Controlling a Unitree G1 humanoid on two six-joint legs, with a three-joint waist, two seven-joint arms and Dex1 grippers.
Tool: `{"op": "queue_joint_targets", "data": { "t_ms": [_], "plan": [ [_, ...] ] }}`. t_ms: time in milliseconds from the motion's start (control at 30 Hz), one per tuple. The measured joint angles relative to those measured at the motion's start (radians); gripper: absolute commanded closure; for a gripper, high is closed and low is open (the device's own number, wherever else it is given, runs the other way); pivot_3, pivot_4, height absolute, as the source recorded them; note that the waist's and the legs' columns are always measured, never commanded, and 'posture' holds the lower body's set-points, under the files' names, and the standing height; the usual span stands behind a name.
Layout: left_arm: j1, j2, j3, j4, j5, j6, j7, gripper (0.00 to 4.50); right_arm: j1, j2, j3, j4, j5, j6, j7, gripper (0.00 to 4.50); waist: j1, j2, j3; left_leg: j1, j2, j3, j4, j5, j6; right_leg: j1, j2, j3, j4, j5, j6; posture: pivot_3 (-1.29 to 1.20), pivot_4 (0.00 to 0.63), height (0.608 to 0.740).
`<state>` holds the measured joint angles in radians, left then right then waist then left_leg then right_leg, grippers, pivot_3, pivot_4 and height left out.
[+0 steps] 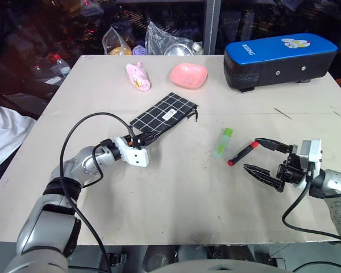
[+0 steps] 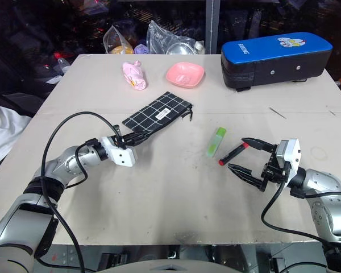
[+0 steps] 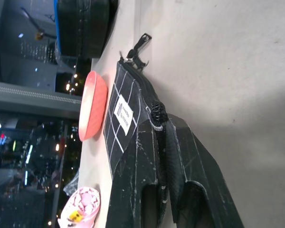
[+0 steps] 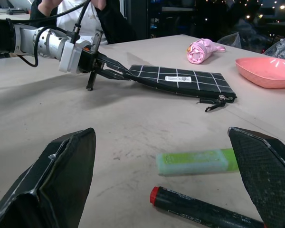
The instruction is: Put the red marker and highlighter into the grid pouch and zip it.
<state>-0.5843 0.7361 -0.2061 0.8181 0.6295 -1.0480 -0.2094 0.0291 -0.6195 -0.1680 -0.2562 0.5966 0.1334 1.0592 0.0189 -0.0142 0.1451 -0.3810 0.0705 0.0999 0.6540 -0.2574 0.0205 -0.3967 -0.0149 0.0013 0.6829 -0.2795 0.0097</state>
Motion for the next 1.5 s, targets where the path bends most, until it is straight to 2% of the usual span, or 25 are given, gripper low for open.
{"op": "queue_joint_targets", "data": {
  "t_ms": [133,267,333,433,567,767,900,1033,1233,1500],
  "plan": [
    [0.018,-0.026,0.009,0.000,-0.095,0.024,-0.014,4.46,0.001,0.000,0.000,0.000,-0.003,-0.002,0.000,0.00,0.000,0.000,0.000,-0.002,0.000,-0.001,0.001,0.000,0.000,0.000,-0.001,-0.002,0.000,0.000,0.000,0.00,0.150,0.738],
    [0.065,-0.069,0.010,-0.081,-0.310,0.067,-0.126,4.46,0.000,0.002,0.000,0.002,-0.004,-0.003,-0.010,0.00,-0.006,-0.002,0.001,-0.004,0.001,-0.002,0.001,0.000,0.000,-0.002,-0.001,-0.002,-0.003,0.000,0.000,0.00,0.150,0.738],
    [0.123,-0.082,0.011,-0.239,-0.500,0.194,-0.231,4.46,-0.006,0.007,-0.001,0.003,-0.005,0.004,-0.031,0.00,-0.008,-0.003,0.002,-0.007,0.002,-0.004,0.001,0.002,-0.004,-0.005,-0.002,0.000,-0.002,0.000,0.000,0.00,0.150,0.738],
    [0.204,-0.094,0.024,-0.539,-0.813,0.486,-0.375,4.46,-0.023,0.017,0.001,0.001,-0.022,0.026,-0.085,0.00,-0.013,-0.003,0.002,-0.010,0.003,-0.006,0.002,0.002,-0.005,-0.008,-0.002,0.003,-0.002,0.000,0.000,0.00,0.150,0.738],
    [0.256,-0.095,0.073,-0.766,-0.992,0.744,-0.434,4.46,-0.107,0.039,0.023,-0.001,-0.101,0.109,-0.244,0.00,-0.026,-0.003,0.002,-0.009,0.002,-0.007,0.002,0.003,-0.006,-0.008,0.004,0.005,0.000,0.000,0.000,0.00,0.150,0.738],
    [0.303,-0.118,0.086,-0.858,-1.015,0.852,-0.482,4.46,-0.304,0.080,0.096,0.004,-0.192,0.322,-0.461,0.00,-0.031,-0.003,0.002,-0.008,0.002,-0.006,0.002,0.003,-0.006,-0.008,0.005,0.007,0.001,0.000,0.000,0.00,0.150,0.738],
    [0.326,-0.144,0.088,-0.862,-0.970,0.853,-0.489,4.46,-0.464,0.169,0.086,0.057,-0.138,0.544,-0.576,0.00,-0.030,-0.003,0.002,-0.011,0.002,-0.006,0.002,0.003,-0.006,-0.009,0.005,0.007,0.000,0.000,0.000,0.00,0.150,0.738],
    [0.338,-0.175,0.085,-0.861,-0.925,0.835,-0.500,4.46,-0.547,0.204,0.091,0.108,-0.100,0.668,-0.609,0.00,-0.026,-0.003,0.002,-0.017,0.002,-0.006,0.002,0.003,-0.006,-0.015,0.004,0.007,0.000,0.000,0.000,0.00,0.150,0.738],
    [0.367,-0.197,0.088,-0.862,-0.898,0.818,-0.513,4.46,-0.598,0.198,0.160,0.221,-0.142,0.657,-0.554,0.00,-0.033,-0.003,0.002,-0.017,0.002,-0.004,0.002,0.001,-0.003,-0.016,0.004,0.009,-0.001,0.000,0.000,0.00,0.150,0.738],
    [0.374,-0.206,0.095,-0.861,-0.885,0.803,-0.533,4.46,-0.683,0.205,0.200,0.370,-0.227,0.549,-0.497,0.00,-0.033,-0.003,0.002,-0.017,0.003,-0.004,0.002,0.001,-0.002,-0.016,0.004,0.009,-0.001,0.000,0.000,0.00,0.150,0.738]
  ]
}}
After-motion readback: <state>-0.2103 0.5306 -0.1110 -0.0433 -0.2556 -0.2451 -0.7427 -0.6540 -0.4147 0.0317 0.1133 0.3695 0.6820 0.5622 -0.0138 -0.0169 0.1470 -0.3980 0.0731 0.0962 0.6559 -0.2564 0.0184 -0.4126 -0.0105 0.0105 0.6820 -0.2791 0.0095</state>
